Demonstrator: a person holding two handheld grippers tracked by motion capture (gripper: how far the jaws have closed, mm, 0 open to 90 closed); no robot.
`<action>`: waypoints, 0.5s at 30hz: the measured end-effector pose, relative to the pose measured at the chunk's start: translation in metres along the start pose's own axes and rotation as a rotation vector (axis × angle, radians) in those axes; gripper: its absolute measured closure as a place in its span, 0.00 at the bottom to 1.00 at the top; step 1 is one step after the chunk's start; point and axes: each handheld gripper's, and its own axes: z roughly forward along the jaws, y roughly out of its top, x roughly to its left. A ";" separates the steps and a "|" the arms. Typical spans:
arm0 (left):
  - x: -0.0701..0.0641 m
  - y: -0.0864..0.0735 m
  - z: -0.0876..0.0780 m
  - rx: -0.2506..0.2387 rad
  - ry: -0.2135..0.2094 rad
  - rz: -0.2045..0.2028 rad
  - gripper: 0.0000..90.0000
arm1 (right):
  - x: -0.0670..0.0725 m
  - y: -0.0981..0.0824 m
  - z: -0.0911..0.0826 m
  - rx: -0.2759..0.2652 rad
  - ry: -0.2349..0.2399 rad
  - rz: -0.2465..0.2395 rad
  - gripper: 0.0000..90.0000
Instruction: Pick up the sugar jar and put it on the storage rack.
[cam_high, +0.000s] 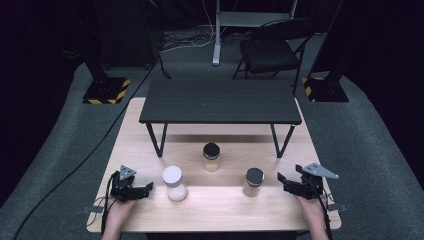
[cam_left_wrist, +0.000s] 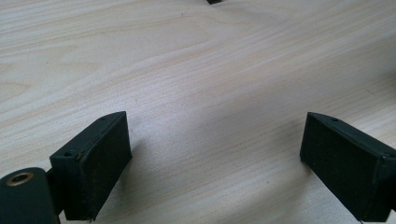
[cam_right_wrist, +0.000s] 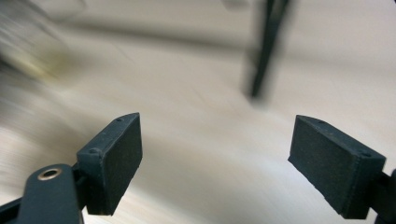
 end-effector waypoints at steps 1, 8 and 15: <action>0.000 0.000 0.000 0.000 0.001 0.000 0.09 | -0.003 -0.004 0.006 0.051 -0.034 -0.006 0.18; 0.000 0.000 0.000 0.001 0.004 -0.003 0.09 | -0.008 -0.012 0.023 0.167 -0.102 0.010 0.17; 0.000 -0.001 -0.001 0.000 0.004 -0.005 0.08 | -0.006 -0.013 0.023 0.170 -0.109 -0.007 0.15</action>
